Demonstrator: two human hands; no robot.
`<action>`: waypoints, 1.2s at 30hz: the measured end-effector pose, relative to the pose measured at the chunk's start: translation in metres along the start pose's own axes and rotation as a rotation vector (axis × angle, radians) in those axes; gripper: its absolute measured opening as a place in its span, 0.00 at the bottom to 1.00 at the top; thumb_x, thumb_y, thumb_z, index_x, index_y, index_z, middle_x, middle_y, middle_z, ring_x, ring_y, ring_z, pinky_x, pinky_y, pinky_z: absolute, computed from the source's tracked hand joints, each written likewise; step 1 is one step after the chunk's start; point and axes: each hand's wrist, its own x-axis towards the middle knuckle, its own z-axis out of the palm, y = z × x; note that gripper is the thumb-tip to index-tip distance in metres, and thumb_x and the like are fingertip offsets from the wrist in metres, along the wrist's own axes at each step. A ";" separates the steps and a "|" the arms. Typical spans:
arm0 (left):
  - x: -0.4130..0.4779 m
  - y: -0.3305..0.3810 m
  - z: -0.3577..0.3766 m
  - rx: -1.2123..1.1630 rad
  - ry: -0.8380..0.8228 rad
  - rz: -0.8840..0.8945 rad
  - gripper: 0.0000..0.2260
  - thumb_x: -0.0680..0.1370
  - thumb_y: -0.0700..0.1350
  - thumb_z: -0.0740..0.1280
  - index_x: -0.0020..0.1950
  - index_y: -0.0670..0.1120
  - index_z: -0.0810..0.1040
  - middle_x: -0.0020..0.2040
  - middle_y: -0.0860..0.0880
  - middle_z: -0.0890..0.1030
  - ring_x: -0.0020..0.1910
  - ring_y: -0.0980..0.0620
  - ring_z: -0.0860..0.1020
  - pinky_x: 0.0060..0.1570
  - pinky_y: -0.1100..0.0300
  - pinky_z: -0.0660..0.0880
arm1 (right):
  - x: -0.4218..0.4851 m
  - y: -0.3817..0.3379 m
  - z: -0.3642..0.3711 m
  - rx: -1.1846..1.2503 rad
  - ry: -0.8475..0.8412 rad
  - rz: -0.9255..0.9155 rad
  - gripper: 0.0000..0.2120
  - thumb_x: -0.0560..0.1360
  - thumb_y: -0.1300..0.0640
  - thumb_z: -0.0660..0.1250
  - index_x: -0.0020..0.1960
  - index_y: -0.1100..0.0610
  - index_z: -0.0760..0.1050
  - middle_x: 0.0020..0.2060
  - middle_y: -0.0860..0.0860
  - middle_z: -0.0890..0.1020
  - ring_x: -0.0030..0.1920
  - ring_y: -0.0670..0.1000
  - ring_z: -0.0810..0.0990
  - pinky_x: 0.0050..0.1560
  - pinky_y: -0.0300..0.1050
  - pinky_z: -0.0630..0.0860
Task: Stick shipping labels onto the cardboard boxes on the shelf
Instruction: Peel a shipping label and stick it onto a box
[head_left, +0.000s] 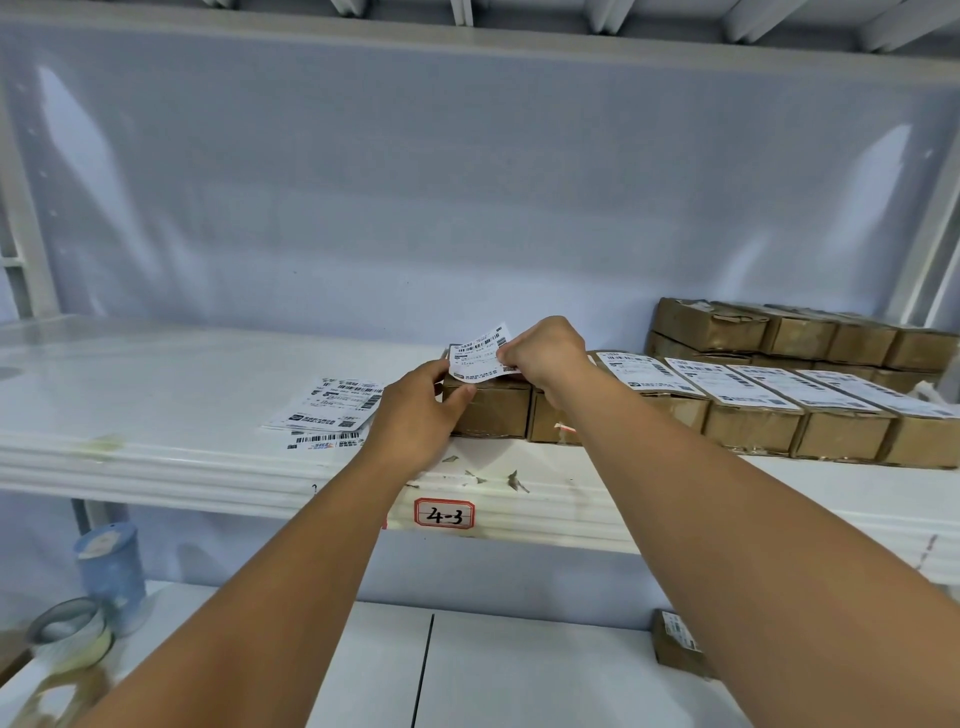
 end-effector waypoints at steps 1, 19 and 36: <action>0.001 -0.001 0.000 0.006 0.002 0.003 0.14 0.78 0.48 0.64 0.64 0.50 0.75 0.57 0.53 0.80 0.57 0.53 0.76 0.45 0.67 0.64 | 0.000 0.000 0.000 -0.002 -0.002 0.002 0.12 0.72 0.62 0.69 0.54 0.64 0.79 0.45 0.56 0.79 0.44 0.54 0.77 0.40 0.39 0.71; 0.002 -0.006 0.008 0.197 -0.004 0.186 0.17 0.77 0.43 0.65 0.66 0.43 0.72 0.64 0.45 0.72 0.63 0.50 0.70 0.51 0.73 0.57 | -0.003 -0.005 0.001 -0.133 -0.029 -0.022 0.15 0.72 0.65 0.64 0.31 0.57 0.61 0.28 0.51 0.65 0.29 0.50 0.64 0.24 0.40 0.58; -0.001 -0.003 0.020 0.478 -0.018 0.237 0.14 0.79 0.53 0.59 0.57 0.43 0.68 0.55 0.44 0.69 0.45 0.43 0.71 0.40 0.53 0.69 | -0.014 -0.041 -0.008 -0.535 -0.054 -0.188 0.12 0.73 0.67 0.59 0.34 0.58 0.60 0.35 0.54 0.70 0.30 0.50 0.68 0.27 0.38 0.63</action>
